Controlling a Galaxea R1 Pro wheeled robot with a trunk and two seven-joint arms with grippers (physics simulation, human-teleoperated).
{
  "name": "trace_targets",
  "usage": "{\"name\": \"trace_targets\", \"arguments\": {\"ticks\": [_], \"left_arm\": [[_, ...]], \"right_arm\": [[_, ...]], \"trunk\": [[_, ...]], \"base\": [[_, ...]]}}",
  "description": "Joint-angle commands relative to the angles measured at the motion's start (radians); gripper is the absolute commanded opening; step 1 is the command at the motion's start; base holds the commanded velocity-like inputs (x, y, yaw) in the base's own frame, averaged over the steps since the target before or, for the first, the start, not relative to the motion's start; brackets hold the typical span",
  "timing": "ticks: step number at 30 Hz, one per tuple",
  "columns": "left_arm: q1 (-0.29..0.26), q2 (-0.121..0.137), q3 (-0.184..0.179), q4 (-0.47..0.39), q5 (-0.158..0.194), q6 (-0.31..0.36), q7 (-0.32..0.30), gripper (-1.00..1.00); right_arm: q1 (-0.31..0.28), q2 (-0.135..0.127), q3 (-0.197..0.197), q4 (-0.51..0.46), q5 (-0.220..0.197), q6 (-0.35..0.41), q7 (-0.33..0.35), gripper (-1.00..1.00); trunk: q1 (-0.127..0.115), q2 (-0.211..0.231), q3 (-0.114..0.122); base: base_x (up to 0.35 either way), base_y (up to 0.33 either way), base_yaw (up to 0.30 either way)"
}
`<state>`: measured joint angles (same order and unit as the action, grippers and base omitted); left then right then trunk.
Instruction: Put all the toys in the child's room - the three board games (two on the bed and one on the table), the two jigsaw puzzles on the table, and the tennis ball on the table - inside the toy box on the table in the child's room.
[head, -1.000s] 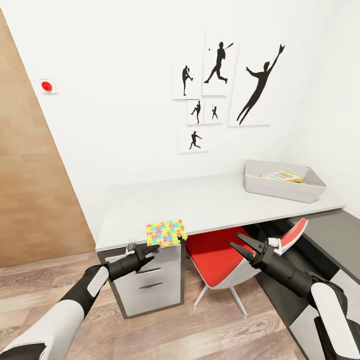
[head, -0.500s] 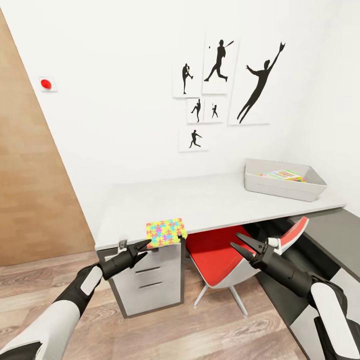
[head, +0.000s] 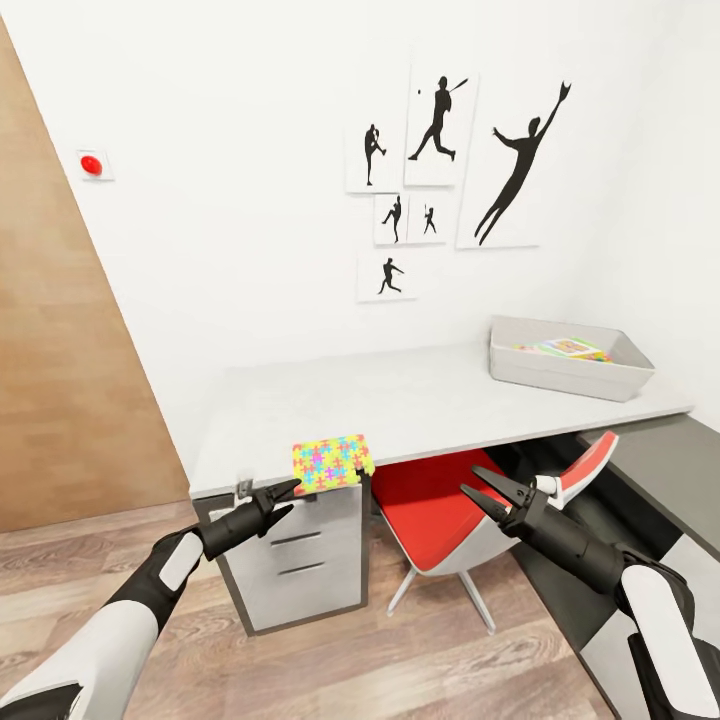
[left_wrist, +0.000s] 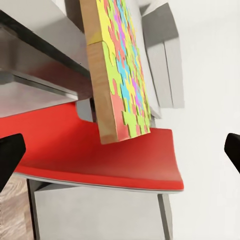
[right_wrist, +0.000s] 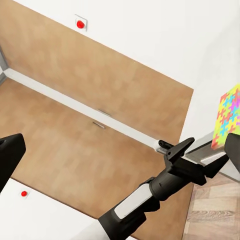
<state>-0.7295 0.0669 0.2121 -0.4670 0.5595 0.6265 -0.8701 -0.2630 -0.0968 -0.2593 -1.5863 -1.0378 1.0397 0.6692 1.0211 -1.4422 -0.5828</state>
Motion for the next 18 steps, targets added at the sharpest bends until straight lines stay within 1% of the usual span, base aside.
{"name": "trace_targets", "arguments": {"ticks": [1, 3, 15, 18], "left_arm": [[-0.001, 0.000, 0.002, 0.000, 0.003, 0.007, -0.001, 1.00], [-0.001, 0.000, 0.002, 0.001, 0.003, 0.007, -0.001, 1.00], [-0.001, -0.001, 0.002, 0.001, 0.003, 0.007, -0.001, 1.00], [-0.001, -0.001, 0.002, 0.001, 0.003, 0.007, 0.000, 1.00]], "right_arm": [[-0.001, 0.000, -0.001, 0.000, 0.004, 0.005, 0.006, 1.00], [-0.001, 0.000, -0.001, 0.000, 0.004, 0.005, 0.006, 1.00], [-0.001, 0.000, 0.000, 0.000, 0.004, 0.005, 0.006, 1.00], [-0.001, 0.000, 0.000, 0.000, 0.004, 0.005, 0.006, 1.00]], "trunk": [[0.004, -0.008, -0.004], [0.012, -0.022, -0.010], [0.012, -0.022, -0.010], [0.023, -0.043, -0.020]], "base": [[0.000, 0.000, 0.000], [0.000, 0.000, 0.000], [0.000, 0.000, 0.000], [0.000, 0.000, 0.000]]}}
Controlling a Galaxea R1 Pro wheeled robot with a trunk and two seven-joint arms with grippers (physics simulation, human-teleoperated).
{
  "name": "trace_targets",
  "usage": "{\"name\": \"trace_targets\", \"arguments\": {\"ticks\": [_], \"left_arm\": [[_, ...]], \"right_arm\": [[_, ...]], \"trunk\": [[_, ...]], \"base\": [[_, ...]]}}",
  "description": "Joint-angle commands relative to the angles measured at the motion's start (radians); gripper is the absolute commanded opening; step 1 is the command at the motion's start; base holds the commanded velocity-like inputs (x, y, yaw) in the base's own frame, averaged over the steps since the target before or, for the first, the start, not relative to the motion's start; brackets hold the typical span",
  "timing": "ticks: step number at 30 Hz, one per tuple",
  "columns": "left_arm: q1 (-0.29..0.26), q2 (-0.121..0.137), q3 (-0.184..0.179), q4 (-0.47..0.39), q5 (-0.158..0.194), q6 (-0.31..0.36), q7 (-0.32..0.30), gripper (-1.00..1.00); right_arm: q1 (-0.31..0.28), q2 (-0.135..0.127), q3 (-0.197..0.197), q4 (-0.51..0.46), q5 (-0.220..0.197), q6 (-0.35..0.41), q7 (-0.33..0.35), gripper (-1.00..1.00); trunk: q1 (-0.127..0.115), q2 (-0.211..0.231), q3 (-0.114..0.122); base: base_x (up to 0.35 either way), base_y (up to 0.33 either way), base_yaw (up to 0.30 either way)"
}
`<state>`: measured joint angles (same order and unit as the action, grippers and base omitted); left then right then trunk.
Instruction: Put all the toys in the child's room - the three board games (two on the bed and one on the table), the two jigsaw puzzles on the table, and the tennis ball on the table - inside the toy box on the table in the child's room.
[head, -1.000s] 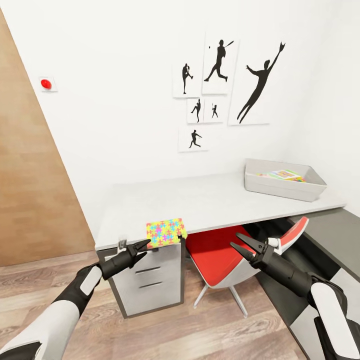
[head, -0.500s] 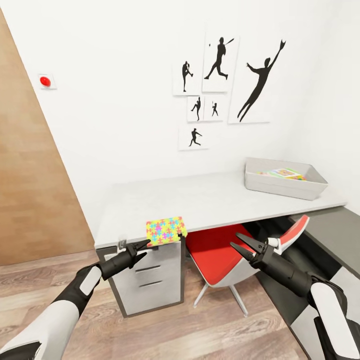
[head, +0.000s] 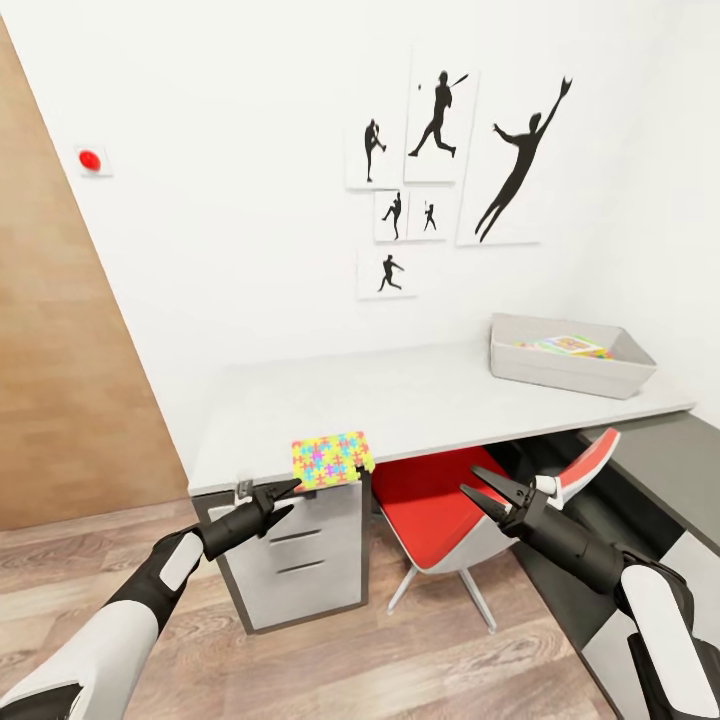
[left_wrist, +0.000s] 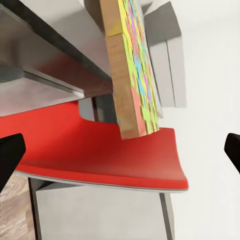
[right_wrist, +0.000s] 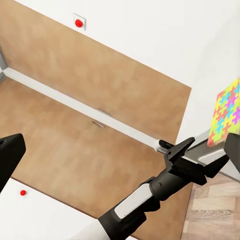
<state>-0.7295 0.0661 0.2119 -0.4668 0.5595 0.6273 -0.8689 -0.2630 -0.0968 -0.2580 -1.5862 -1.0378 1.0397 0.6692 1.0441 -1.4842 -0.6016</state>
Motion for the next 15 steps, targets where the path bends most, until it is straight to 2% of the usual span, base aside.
{"name": "trace_targets", "arguments": {"ticks": [1, 15], "left_arm": [[-0.001, 0.000, 0.002, 0.000, 0.003, 0.007, -0.001, 1.00], [-0.001, 0.000, 0.001, 0.000, 0.002, 0.006, -0.001, 1.00]], "right_arm": [[-0.001, 0.000, -0.001, 0.000, 0.004, 0.005, 0.006, 1.00], [-0.001, 0.000, -0.001, 0.000, 0.004, 0.005, 0.006, 1.00]], "trunk": [[0.004, -0.008, -0.004], [0.008, -0.015, -0.007]], "base": [[0.000, 0.000, 0.000], [0.000, 0.000, 0.000]]}}
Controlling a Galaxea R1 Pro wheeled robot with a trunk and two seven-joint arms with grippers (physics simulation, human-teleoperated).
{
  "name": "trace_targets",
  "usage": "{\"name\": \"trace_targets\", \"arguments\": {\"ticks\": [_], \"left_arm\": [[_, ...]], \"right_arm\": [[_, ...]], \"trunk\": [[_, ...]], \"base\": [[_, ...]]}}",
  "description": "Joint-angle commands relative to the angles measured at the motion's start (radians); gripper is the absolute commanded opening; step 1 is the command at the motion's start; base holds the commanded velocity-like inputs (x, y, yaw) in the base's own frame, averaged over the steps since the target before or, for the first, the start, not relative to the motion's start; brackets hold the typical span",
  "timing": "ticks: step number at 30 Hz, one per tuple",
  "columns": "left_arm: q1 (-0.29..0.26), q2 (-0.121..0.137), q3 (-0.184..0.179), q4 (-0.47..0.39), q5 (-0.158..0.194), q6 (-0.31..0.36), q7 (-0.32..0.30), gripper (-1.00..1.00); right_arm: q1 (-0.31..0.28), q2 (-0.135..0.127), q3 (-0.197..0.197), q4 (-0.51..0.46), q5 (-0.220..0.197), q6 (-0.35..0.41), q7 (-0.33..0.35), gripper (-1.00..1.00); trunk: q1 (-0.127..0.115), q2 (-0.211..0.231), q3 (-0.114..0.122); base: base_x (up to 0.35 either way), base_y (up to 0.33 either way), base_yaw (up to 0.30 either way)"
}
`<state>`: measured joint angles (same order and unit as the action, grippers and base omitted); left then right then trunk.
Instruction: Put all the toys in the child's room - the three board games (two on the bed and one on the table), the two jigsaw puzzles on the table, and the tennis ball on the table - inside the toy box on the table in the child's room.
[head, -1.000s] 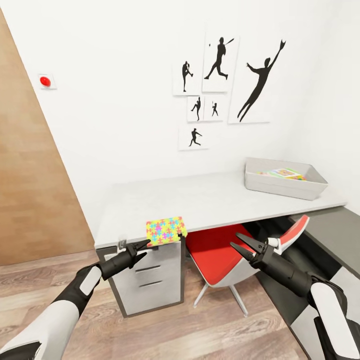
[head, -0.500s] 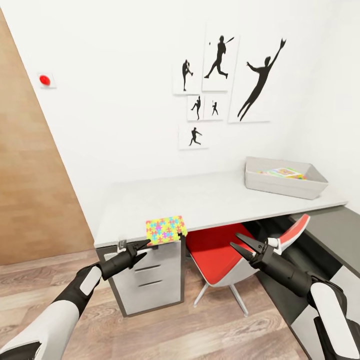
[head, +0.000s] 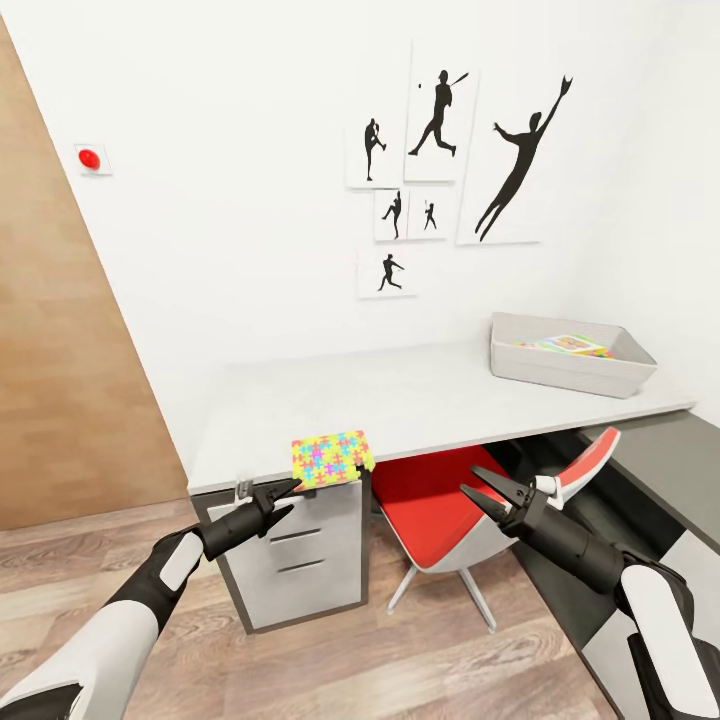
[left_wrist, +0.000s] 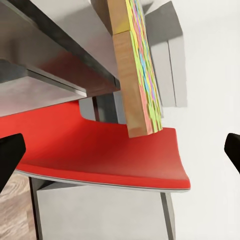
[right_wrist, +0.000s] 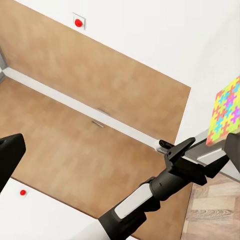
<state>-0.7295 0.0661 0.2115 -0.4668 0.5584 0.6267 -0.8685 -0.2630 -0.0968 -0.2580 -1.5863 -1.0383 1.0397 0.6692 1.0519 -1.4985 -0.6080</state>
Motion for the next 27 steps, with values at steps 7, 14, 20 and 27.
{"name": "trace_targets", "arguments": {"ticks": [7, 14, 20, 27], "left_arm": [[-0.001, 0.000, 0.002, 0.000, 0.003, 0.007, 0.001, 1.00], [-0.001, 0.000, 0.001, 0.000, 0.002, 0.006, -0.001, 1.00], [-0.001, 0.000, 0.000, 0.000, 0.002, 0.004, -0.002, 1.00], [-0.001, 0.000, 0.000, 0.000, 0.003, 0.004, -0.001, 1.00]], "right_arm": [[-0.001, 0.000, -0.001, 0.000, 0.004, 0.004, 0.006, 1.00], [-0.001, 0.000, -0.001, 0.000, 0.004, 0.004, 0.005, 1.00], [-0.001, 0.000, 0.000, 0.000, 0.004, 0.003, 0.005, 1.00], [-0.001, 0.000, 0.000, 0.001, 0.004, 0.003, 0.004, 1.00]], "trunk": [[0.000, 0.000, -0.001], [0.000, 0.000, -0.001], [0.000, 0.000, -0.001], [0.000, 0.000, -0.001]], "base": [[0.001, -0.033, 0.000], [0.053, -0.159, 0.000], [0.017, -0.040, 0.000], [0.004, -0.007, 0.000]]}}
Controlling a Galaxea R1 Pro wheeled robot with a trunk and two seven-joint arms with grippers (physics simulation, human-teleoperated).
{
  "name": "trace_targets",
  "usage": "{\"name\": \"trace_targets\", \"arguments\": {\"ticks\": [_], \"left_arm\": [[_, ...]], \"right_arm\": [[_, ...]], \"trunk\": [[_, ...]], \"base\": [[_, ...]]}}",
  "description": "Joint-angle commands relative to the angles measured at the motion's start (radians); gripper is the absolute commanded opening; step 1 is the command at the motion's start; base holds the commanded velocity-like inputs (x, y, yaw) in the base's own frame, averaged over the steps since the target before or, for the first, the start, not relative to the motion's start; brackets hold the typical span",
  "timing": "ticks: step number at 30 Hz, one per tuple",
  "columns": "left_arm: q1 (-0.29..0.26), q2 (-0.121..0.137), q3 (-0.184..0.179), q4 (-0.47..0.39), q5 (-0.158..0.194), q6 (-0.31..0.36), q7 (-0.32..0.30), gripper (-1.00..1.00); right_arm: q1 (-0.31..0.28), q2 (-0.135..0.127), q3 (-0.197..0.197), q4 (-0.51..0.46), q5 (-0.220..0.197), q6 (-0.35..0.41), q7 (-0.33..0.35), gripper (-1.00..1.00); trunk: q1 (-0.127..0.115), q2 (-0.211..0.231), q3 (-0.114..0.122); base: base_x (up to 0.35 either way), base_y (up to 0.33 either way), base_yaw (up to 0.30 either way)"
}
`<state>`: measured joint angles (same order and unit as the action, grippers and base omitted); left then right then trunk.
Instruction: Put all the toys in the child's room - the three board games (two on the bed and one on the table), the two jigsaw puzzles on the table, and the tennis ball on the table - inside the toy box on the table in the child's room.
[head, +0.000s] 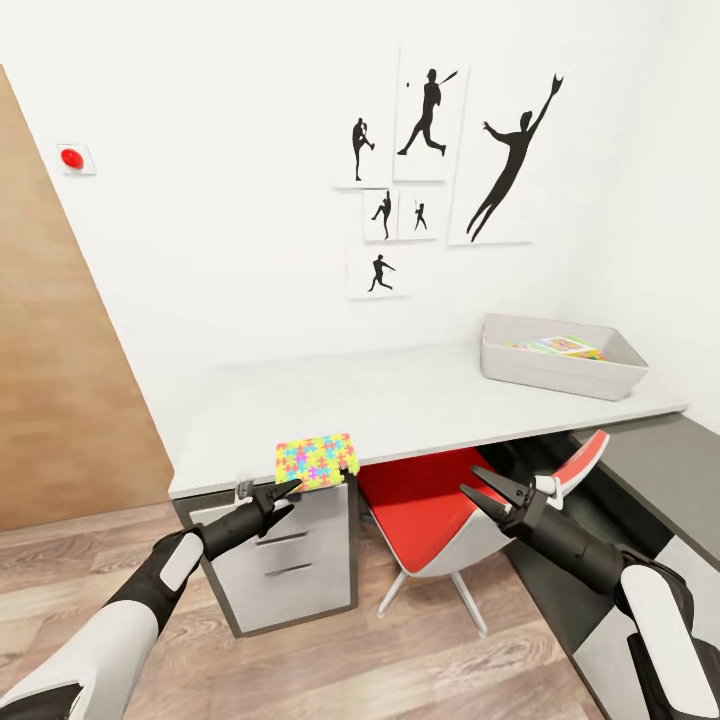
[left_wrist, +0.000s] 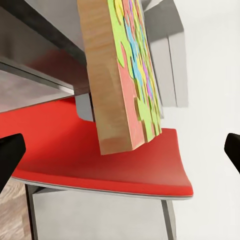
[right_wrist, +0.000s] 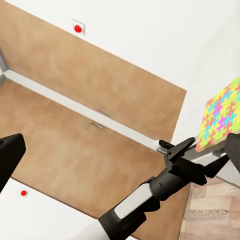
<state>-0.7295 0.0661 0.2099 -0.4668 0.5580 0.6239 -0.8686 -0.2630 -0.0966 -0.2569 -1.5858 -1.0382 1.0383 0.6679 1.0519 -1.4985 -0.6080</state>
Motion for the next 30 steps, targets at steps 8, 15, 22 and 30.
{"name": "trace_targets", "arguments": {"ticks": [8, 15, 22, 30], "left_arm": [[0.000, 0.000, 0.002, 0.000, 0.003, 0.004, -0.001, 1.00], [0.000, 0.000, 0.002, 0.000, 0.002, 0.004, -0.001, 1.00], [0.000, 0.000, 0.002, 0.000, 0.002, 0.003, -0.001, 1.00], [0.000, 0.000, 0.003, 0.000, 0.002, 0.003, -0.002, 1.00]], "right_arm": [[-0.001, 0.000, -0.002, 0.000, 0.004, 0.005, 0.007, 1.00], [-0.001, 0.000, -0.002, 0.000, 0.004, 0.005, 0.006, 1.00], [-0.001, 0.001, -0.001, 0.000, 0.004, 0.005, 0.006, 1.00], [-0.001, 0.001, -0.001, 0.001, 0.004, 0.005, 0.006, 1.00]], "trunk": [[0.000, 0.000, -0.001], [0.000, 0.000, -0.001], [0.000, 0.000, -0.001], [0.000, 0.000, -0.001]], "base": [[0.060, 0.006, 0.000], [0.013, 0.002, 0.000], [0.002, 0.000, 0.000], [0.066, 0.028, 0.000]]}}
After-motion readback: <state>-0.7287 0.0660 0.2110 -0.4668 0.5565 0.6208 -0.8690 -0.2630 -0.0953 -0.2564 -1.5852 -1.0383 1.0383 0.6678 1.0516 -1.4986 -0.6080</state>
